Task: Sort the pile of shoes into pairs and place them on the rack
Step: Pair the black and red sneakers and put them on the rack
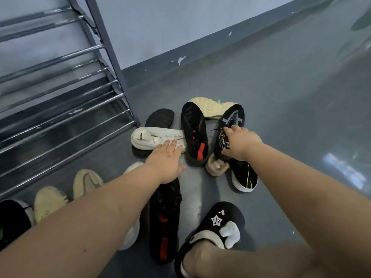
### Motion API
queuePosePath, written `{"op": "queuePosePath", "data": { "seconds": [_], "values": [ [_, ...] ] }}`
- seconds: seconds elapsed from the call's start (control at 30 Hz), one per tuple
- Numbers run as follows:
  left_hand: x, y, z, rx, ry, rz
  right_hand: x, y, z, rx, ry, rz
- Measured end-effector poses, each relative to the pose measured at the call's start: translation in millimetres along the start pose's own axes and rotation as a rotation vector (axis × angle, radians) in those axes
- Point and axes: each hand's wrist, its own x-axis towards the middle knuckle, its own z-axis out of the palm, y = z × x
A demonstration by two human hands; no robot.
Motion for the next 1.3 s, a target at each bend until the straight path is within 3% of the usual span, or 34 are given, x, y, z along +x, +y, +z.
{"op": "queuePosePath", "data": {
  "seconds": [0.17, 0.47, 0.57, 0.73, 0.93, 1.17, 1.3],
  "values": [
    [37, 6, 11, -0.004, -0.071, -0.008, 36, -10, 29, 0.063, -0.042, -0.046],
    [87, 2, 44, -0.179, -0.175, -0.104, 78, -13, 67, -0.039, -0.088, -0.126],
    [106, 5, 52, -0.33, -0.186, -0.153, 87, -9, 75, -0.031, -0.103, -0.137],
    [127, 7, 68, -0.839, -0.214, -0.301, 96, -16, 87, -0.027, -0.187, -0.121],
    [144, 16, 82, -1.273, -0.212, -0.492, 102, -13, 88, 0.105, -0.23, -0.12],
    [129, 2, 82, -1.465, -0.106, -0.603, 85, -32, 68, 0.323, -0.126, -0.035],
    [95, -7, 68, -1.558, -0.088, -0.549, 65, -49, 54, 0.412, -0.087, 0.0]
  ]
}}
